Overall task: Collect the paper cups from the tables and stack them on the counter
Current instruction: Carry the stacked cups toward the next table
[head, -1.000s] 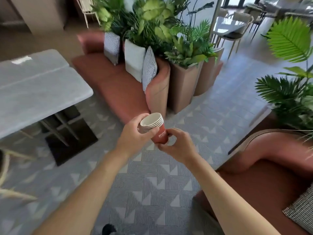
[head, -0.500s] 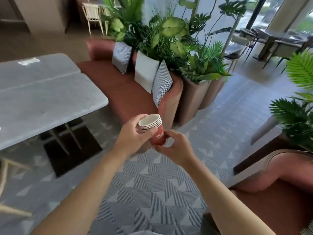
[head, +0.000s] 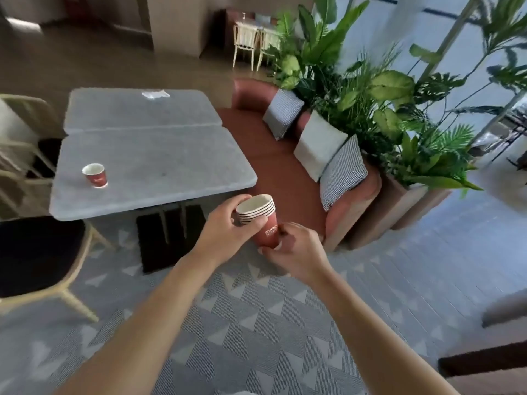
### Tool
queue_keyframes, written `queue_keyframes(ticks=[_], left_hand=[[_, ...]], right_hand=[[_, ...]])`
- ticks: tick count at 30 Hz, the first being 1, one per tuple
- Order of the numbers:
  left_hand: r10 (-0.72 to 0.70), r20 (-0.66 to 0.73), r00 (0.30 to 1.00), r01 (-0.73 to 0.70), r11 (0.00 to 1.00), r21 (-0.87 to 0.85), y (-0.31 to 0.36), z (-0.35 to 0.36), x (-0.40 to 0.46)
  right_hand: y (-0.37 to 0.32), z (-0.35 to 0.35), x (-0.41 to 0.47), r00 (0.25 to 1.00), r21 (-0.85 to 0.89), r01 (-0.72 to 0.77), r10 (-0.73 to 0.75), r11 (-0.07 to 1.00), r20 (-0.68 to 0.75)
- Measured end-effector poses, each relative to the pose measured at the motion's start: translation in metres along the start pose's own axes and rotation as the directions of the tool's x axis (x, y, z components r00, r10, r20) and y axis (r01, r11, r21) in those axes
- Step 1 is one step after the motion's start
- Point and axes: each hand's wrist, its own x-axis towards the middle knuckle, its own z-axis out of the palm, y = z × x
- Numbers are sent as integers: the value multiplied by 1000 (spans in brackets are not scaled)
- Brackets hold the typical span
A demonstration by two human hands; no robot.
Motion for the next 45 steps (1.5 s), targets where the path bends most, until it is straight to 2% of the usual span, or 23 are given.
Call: queue_keyframes(ticks=[5, 10, 18, 32, 37, 45], left_hand=[[-75, -134, 988, 71, 997, -34, -23, -44, -10], [-147, -267, 952, 146, 989, -25, -43, -83, -17], [-214, -440, 872, 248, 969, 20, -58, -115, 20], [-208, -509, 835, 295, 951, 95, -57, -76, 174], [-225, -530, 818, 341, 931, 131, -63, -72, 200], [-275, -547, 790, 398, 910, 117, -81, -99, 227]], right_hand=[[-25, 38, 34, 988, 17, 72, -74, 997, 137], [-44, 82, 65, 944, 74, 151, -166, 986, 286], [-45, 128, 150, 882, 158, 239, -282, 958, 378], [34, 126, 304, 839, 322, 193, -326, 927, 435], [48, 138, 333, 804, 387, 188, -368, 902, 467], [43, 174, 368, 790, 426, 135, -357, 895, 499]])
